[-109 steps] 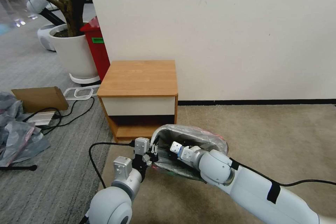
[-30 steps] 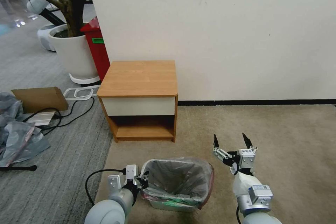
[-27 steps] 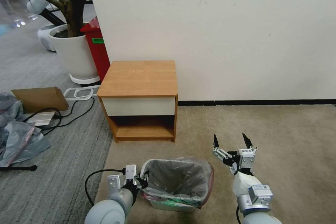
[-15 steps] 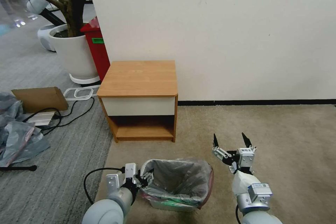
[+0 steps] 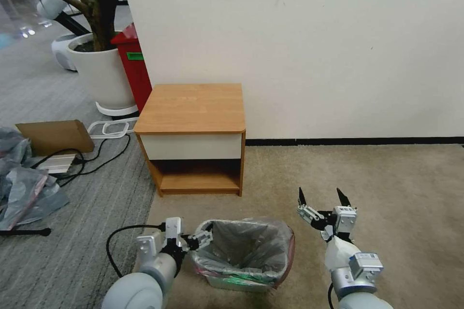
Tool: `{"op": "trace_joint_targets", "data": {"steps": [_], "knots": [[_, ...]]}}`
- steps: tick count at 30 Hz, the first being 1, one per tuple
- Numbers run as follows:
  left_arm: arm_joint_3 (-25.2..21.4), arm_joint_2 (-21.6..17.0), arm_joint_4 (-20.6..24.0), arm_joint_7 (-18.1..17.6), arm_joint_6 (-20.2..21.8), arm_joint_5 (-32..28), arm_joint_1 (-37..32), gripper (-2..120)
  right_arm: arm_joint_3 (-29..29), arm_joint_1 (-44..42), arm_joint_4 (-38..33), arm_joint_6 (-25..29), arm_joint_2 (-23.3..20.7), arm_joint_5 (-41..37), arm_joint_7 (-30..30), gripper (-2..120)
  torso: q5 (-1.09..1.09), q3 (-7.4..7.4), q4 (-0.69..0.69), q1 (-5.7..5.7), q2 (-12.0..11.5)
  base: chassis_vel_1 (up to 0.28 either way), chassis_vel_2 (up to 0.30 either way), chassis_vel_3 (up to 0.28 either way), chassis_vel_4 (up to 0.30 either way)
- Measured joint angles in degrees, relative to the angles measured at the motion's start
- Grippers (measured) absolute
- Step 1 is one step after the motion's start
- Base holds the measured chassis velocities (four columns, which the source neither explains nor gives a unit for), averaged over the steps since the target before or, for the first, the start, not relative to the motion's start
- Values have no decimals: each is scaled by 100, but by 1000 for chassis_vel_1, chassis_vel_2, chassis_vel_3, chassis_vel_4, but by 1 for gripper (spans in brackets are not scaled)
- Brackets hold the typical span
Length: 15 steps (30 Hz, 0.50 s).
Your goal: Pick up the garbage bag from the table and place it over the trash can.
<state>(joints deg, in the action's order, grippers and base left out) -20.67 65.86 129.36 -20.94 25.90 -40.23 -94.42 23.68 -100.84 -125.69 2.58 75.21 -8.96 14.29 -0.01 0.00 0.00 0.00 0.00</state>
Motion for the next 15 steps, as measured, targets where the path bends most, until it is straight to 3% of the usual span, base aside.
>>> {"op": "trace_joint_targets", "data": {"steps": [3,4,7,8,11,15], "knots": [[-300,-49,11,243,-988,800,-288,100,141,-289,0,335,54,-21,-260,100,0,0,1,0,0,0,0,0,0],[-300,-49,11,243,-988,800,-288,100,141,-289,0,335,54,-21,-260,100,0,0,1,0,0,0,0,0,0],[-674,-31,18,480,-2094,1878,-706,100,207,-593,2,791,245,-29,-453,100,0,0,0,0,0,0,0,0,0],[-674,-31,18,480,-2094,1878,-706,100,207,-593,2,791,245,-29,-453,100,0,0,0,0,0,0,0,0,0],[-905,24,-105,697,-2668,2491,-946,100,252,-689,69,1075,369,-11,-466,100,0,0,0,0,0,0,0,0,0],[-1007,50,-230,804,-2937,2757,-1078,100,299,-715,157,1231,431,11,-514,100,0,0,1,0,0,0,0,0,0]]}}
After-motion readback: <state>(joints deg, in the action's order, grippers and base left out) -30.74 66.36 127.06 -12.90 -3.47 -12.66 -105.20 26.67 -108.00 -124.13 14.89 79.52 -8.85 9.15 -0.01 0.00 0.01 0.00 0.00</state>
